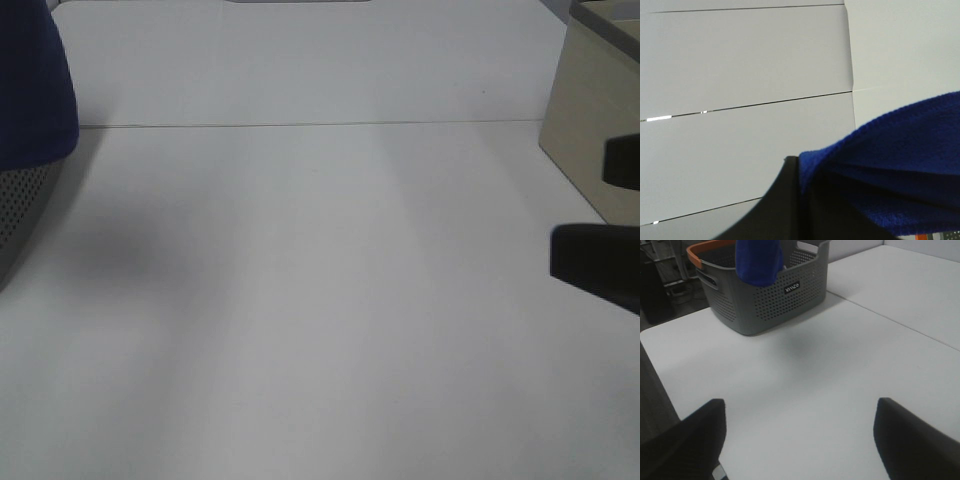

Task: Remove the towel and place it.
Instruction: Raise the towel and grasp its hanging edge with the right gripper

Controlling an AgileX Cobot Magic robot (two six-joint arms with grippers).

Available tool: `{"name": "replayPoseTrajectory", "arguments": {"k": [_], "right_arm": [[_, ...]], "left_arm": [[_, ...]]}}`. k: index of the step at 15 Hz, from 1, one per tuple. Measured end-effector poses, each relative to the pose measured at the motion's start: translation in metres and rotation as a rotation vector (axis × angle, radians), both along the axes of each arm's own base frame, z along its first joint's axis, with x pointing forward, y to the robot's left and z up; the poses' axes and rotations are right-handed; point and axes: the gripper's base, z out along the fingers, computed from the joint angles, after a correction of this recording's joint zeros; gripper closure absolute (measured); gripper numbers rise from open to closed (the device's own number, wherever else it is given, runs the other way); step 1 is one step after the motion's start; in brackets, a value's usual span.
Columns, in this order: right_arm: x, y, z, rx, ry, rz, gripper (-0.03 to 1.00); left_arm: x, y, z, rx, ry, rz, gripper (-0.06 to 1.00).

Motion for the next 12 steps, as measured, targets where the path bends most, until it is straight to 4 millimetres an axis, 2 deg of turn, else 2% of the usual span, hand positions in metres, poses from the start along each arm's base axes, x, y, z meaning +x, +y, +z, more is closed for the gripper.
{"name": "replayPoseTrajectory", "arguments": {"k": [3, 4, 5, 7, 9, 10, 12], "right_arm": [[0.034, 0.006, -0.009, 0.062, -0.008, 0.104, 0.2], [0.049, 0.008, -0.015, 0.108, -0.009, 0.145, 0.2], [0.078, 0.011, -0.028, 0.195, -0.019, 0.207, 0.2], [0.1, 0.013, -0.038, 0.249, -0.018, 0.254, 0.2], [0.132, 0.017, -0.051, 0.262, 0.016, 0.281, 0.2], [0.145, 0.026, -0.054, 0.26, 0.015, 0.315, 0.2], [0.165, 0.06, -0.056, 0.263, 0.018, 0.441, 0.2]], "left_arm": [[-0.006, -0.012, -0.001, 0.003, 0.008, -0.056, 0.94], [-0.009, -0.017, -0.001, 0.003, 0.008, -0.079, 0.94], [-0.013, -0.024, -0.001, 0.003, 0.009, -0.115, 0.94], [-0.016, -0.028, -0.001, -0.001, 0.01, -0.133, 0.94], [-0.018, -0.032, -0.001, -0.005, 0.015, -0.151, 0.94], [-0.019, -0.033, -0.001, -0.016, 0.021, -0.161, 0.94], [-0.02, -0.036, 0.0, -0.049, 0.025, -0.183, 0.94]]}}
